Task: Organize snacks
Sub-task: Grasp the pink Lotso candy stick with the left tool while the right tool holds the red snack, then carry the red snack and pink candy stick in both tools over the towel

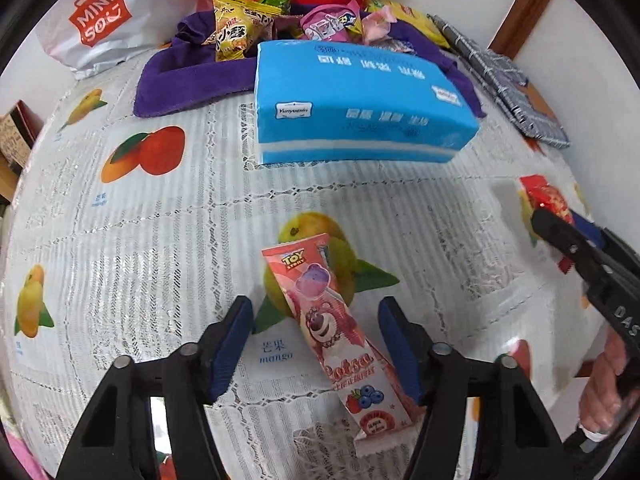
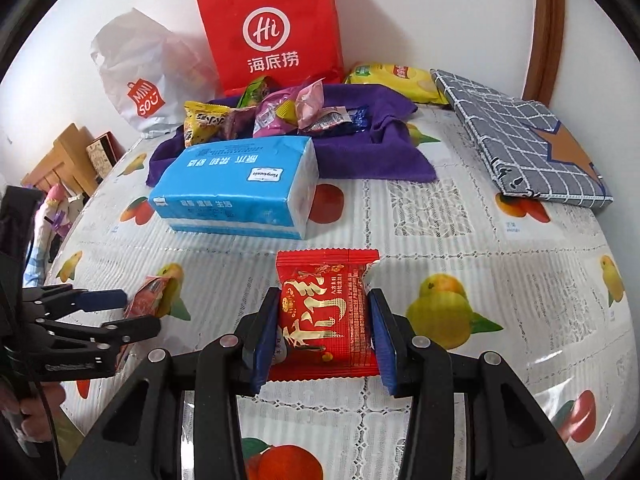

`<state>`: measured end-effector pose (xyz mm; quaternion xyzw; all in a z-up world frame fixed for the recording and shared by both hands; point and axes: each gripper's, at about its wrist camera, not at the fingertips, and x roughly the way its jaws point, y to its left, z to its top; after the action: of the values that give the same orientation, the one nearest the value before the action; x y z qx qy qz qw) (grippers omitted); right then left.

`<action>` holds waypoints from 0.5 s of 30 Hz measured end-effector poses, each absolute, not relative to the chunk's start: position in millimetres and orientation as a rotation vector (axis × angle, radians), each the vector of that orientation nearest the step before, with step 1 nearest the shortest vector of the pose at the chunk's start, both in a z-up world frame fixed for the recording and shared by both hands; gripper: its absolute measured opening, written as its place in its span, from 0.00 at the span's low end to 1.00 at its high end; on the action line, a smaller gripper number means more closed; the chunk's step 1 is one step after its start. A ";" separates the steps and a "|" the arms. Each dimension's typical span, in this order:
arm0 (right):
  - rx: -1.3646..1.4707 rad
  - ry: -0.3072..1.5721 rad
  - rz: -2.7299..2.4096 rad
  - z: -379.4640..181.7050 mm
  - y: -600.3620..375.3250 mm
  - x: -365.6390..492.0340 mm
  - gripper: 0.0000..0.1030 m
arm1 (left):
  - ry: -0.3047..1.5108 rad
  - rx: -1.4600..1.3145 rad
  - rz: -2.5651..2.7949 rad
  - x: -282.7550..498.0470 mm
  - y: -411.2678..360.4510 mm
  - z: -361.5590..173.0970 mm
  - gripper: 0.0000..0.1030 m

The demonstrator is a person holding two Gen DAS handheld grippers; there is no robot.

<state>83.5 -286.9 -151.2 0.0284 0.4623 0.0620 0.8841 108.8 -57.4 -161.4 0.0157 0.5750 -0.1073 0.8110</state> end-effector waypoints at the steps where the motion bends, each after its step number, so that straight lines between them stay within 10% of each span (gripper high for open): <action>1: 0.059 0.964 0.133 -152.3 -286.9 83.9 0.42 | 1.221 0.050 -0.217 108.7 -59.5 -161.5 0.51; 6: 0.072 0.972 0.155 -158.3 -287.2 86.3 0.42 | 1.226 0.054 -0.210 113.9 -59.2 -160.1 0.24; 15: 0.060 0.959 0.139 -149.1 -293.3 93.0 0.42 | 1.193 -0.019 -0.226 122.4 -45.1 -144.0 0.21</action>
<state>93.0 -293.3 -149.1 0.0288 0.4609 0.0668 0.8845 122.4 -45.1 -144.0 -0.0090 0.5604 -0.1063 0.8213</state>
